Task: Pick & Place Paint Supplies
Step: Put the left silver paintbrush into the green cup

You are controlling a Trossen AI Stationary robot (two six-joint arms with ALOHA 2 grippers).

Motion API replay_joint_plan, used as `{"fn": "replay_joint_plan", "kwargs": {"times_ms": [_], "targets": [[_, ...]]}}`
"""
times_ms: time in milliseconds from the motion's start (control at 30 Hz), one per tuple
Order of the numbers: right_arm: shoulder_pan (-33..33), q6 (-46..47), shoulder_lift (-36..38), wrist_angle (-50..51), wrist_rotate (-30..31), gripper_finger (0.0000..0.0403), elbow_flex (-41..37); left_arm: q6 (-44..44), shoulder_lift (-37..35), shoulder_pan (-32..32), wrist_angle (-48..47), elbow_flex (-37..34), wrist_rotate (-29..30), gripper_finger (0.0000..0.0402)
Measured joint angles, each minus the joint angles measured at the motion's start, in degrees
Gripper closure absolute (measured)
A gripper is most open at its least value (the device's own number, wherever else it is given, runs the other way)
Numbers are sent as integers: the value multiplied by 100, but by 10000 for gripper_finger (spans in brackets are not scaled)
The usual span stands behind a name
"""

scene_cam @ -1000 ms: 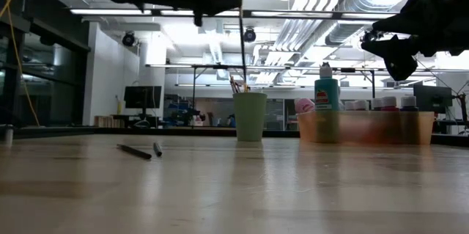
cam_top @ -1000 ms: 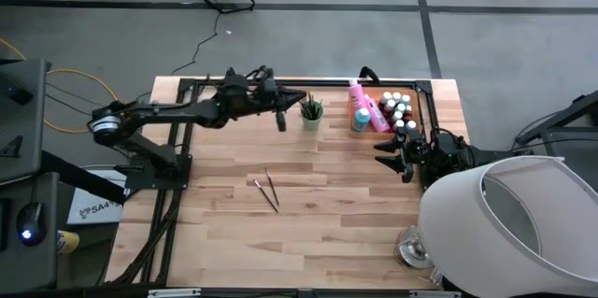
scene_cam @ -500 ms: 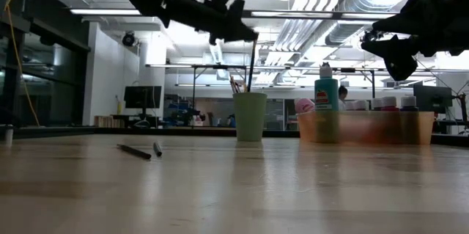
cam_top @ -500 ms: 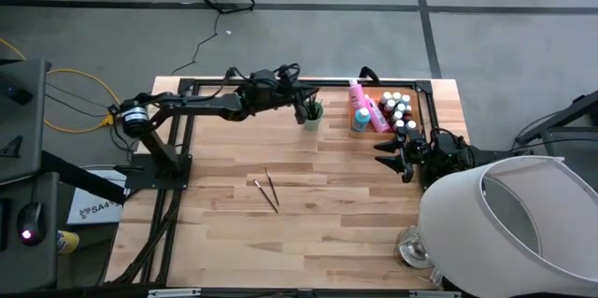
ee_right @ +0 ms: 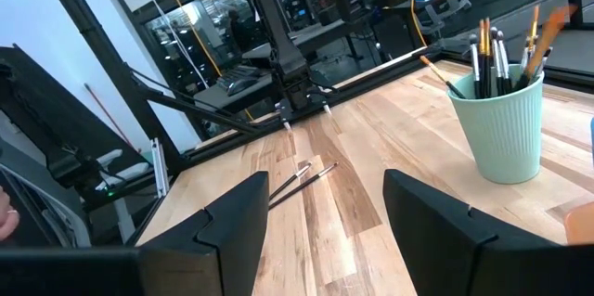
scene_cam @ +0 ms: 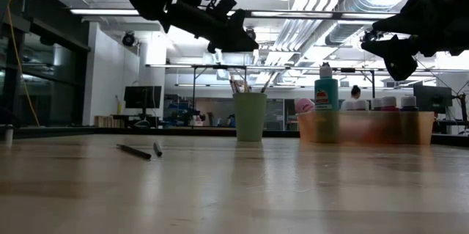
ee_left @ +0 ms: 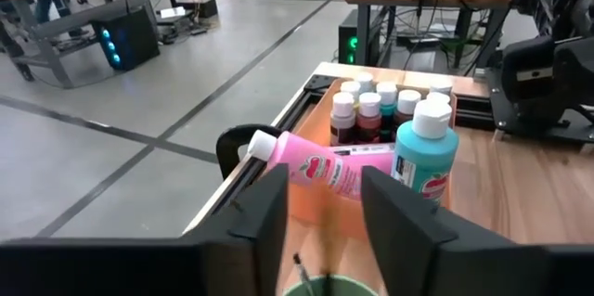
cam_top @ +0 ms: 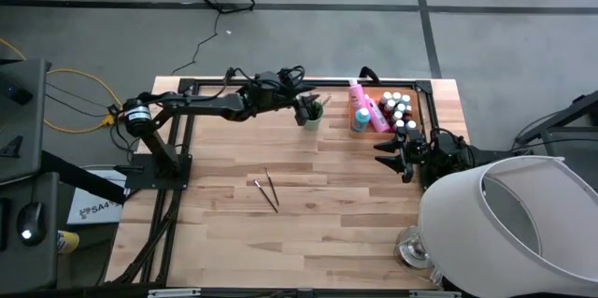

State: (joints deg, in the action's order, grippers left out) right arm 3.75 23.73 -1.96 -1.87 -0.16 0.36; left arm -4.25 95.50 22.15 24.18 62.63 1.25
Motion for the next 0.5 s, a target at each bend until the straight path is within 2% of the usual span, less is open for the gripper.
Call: {"fn": "replay_joint_plan", "kwargs": {"times_ms": [133,300,400,500], "targets": [[-1,0,0,0,0,196,2,142,-41,-34,-119,0,90,234],[-2,0,0,0,0,196,1,384,-457,-283,-657,0,409,224],[0,0,0,0,0,196,0,849,-837,-531,-1706,0,660,227],[-2,0,0,0,1,196,0,1965,-1196,-876,-2998,4,855,231]]}}
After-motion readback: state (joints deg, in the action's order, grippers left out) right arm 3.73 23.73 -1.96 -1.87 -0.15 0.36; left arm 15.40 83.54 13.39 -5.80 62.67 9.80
